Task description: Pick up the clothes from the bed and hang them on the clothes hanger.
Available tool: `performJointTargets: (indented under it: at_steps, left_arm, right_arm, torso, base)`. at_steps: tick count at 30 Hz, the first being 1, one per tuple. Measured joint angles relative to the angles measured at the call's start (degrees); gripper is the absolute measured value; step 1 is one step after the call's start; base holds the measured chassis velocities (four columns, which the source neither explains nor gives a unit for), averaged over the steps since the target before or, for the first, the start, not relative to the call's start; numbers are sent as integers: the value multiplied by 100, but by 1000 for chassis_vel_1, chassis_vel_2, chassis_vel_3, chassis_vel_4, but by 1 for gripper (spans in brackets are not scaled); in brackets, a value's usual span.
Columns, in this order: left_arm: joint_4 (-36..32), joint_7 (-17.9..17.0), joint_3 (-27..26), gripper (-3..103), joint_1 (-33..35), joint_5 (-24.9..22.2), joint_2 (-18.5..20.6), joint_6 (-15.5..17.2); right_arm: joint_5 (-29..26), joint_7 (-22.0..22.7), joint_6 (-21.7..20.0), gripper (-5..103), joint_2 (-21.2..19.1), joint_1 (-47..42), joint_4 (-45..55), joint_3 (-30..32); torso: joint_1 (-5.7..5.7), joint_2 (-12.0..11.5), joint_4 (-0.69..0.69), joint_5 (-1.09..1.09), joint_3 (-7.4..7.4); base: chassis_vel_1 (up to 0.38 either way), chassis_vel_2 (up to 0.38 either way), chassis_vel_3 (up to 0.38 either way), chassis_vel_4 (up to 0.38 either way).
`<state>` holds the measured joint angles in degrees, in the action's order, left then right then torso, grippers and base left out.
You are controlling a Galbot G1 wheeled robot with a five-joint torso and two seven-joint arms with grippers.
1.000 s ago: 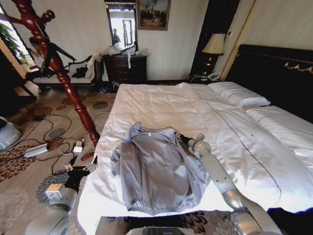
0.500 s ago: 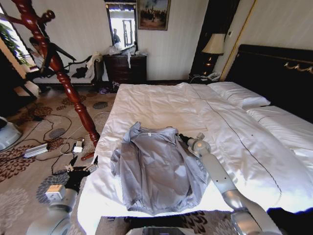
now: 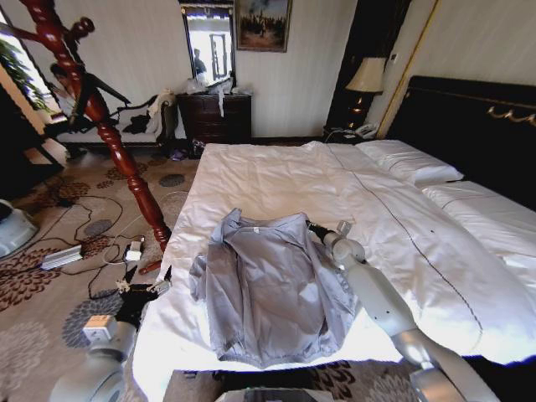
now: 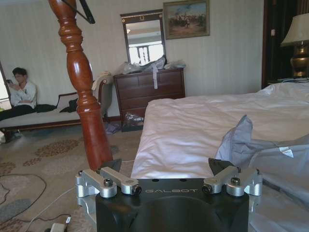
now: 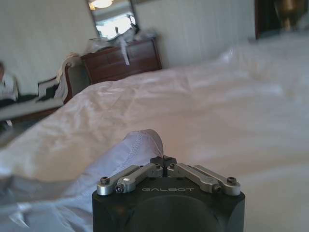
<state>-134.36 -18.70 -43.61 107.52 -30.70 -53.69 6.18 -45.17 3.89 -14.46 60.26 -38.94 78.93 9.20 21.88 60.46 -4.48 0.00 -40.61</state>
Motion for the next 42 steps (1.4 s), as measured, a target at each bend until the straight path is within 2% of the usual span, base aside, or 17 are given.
performJointTargets:
  at_steps: [4, 6, 9, 10, 12, 14, 18, 24, 26, 28, 30, 31, 33, 35, 38, 41, 42]
  left_arm:
    - [-45, -22, -14, 100, -42, -71, 55, 35]
    - [-56, -22, -22, 100, -40, -75, 59, 42]
    - [-109, -36, -97, 100, -20, -111, 72, 55]
    - [-109, -36, -97, 100, -20, -111, 72, 55]
    - [-169, -74, -172, 100, -7, -181, 101, 105]
    - [-232, -120, -240, 100, -22, -255, 155, 168]
    - [-342, -217, -295, 100, -105, -492, 252, 292]
    - [-456, -377, -379, 100, -423, -1129, 577, 453]
    - [-456, -377, -379, 100, -423, -1129, 577, 453]
    - [-376, -390, -350, 100, -745, -1357, 759, 437]
    - [-200, -339, -131, 100, -1201, -1429, 816, 357]
    - [0, -325, 227, 100, -1708, -1511, 843, 325]
    - [140, -320, 447, 100, -1970, -1542, 870, 317]
    - [610, -304, 973, 100, -2617, -1576, 1036, 285]
    - [852, -304, 1235, 100, -2985, -1639, 1143, 279]
    - [1379, -391, 1777, 100, -4103, -1960, 1379, 321]
    - [1379, -391, 1777, 100, -4103, -1960, 1379, 321]
  right_arm:
    - [1517, -79, 560, 0, -89, -109, 122, -240]
    - [1717, -84, 646, 0, -98, -117, 130, -281]
    - [2878, -86, 1045, 0, -83, -124, 145, -434]
    - [2878, -86, 1045, 0, -83, -124, 145, -434]
    - [3691, -67, 1362, 0, -36, -116, 115, -513]
    - [4186, -44, 1603, 0, 2, -124, 79, -569]
    - [4434, 0, 1741, 0, 40, -136, 34, -600]
    - [4437, 56, 1770, 0, 6, -134, -26, -624]
    - [4437, 56, 1770, 0, 6, -134, -26, -624]
    - [4377, 75, 1766, 0, 5, -132, -29, -632]
    - [4328, 86, 1734, 0, 38, -137, -29, -626]
    - [4287, 102, 1699, 0, 65, -141, -26, -614]
    - [4262, 113, 1677, 0, 75, -143, -21, -611]
    - [4240, 137, 1642, 0, 97, -143, -5, -609]
    - [4235, 144, 1627, 0, 107, -143, 4, -607]
    - [4226, 151, 1609, 0, 113, -130, 6, -594]
    - [4226, 151, 1609, 0, 113, -130, 6, -594]
  torso:
    - [0, 0, 2, -1, 0]
    - [0, 0, 2, -1, 0]
    - [0, 0, 1, -1, 0]
    - [0, 0, 1, -1, 0]
    - [0, 0, 3, -1, 0]
    - [0, 0, 2, -1, 0]
    - [0, 0, 1, -1, 0]
    - [0, 0, 0, -1, 0]
    - [0, 0, 0, -1, 0]
    - [0, 0, 1, 1, 0]
    - [0, 0, 2, -1, 0]
    - [0, 0, 1, -2, 0]
    - [0, 0, -1, -2, 0]
    - [0, 0, 0, -1, -1]
    - [0, 0, 1, -2, -1]
    - [0, 0, -1, -1, -1]
    - [0, 0, -1, -1, -1]
  base:
    - [0, 0, 0, 0]
    - [0, 0, 0, 0]
    - [0, 0, 0, 0]
    - [0, 0, 0, 0]
    - [0, 0, 0, 0]
    - [0, 0, 0, 0]
    - [0, 0, 0, 0]
    - [0, 0, 0, 0]
    - [0, 0, 0, 0]
    - [0, 0, 0, 0]
    - [0, 0, 0, 0]
    - [0, 0, 0, 0]
    - [0, 0, 0, 0]
    - [0, 0, 0, 0]
    - [0, 0, 0, 0]
    - [0, 0, 0, 0]
    - [0, 0, 0, 0]
